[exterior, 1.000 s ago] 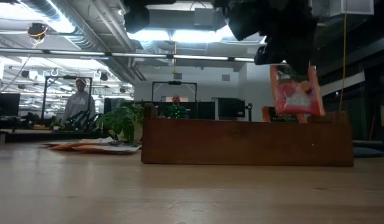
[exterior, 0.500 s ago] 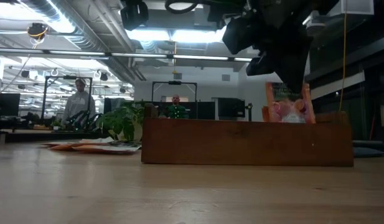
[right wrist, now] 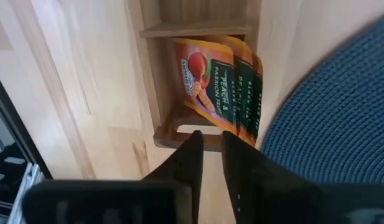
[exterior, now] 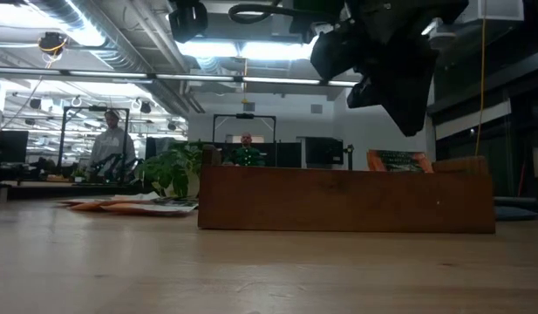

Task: Pick & Place Tea
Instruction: Put the purple tea bag into the middle section of the wooden organizer

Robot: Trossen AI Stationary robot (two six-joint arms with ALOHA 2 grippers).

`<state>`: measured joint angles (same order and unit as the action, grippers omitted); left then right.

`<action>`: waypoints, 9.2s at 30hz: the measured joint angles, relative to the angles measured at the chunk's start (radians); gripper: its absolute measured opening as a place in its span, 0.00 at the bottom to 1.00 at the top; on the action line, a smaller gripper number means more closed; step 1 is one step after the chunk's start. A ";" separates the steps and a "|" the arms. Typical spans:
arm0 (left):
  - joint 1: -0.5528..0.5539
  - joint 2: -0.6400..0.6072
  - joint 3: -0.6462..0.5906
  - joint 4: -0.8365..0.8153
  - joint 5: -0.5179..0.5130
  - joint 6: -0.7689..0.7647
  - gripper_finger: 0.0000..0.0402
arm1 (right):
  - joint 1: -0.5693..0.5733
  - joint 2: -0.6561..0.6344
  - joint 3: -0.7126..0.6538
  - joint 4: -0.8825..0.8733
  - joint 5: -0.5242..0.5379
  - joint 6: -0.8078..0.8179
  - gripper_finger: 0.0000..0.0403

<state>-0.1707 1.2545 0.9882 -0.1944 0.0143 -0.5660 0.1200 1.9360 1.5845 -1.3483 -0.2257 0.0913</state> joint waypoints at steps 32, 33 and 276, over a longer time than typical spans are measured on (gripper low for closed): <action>0.199 0.218 0.000 0.010 -0.091 0.079 0.07 | -0.370 -0.620 -0.564 1.033 0.021 0.253 0.19; 0.208 0.228 0.000 0.014 -0.091 0.079 0.07 | -0.388 -0.619 -0.597 1.075 0.006 0.277 0.19; 0.263 -0.453 -0.482 0.397 0.021 -0.072 0.03 | -0.295 -0.178 0.232 0.579 -0.101 0.270 0.20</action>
<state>0.0923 0.8013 0.5060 0.2031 0.0352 -0.6383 -0.1746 1.7576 1.8164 -0.7689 -0.3263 0.3611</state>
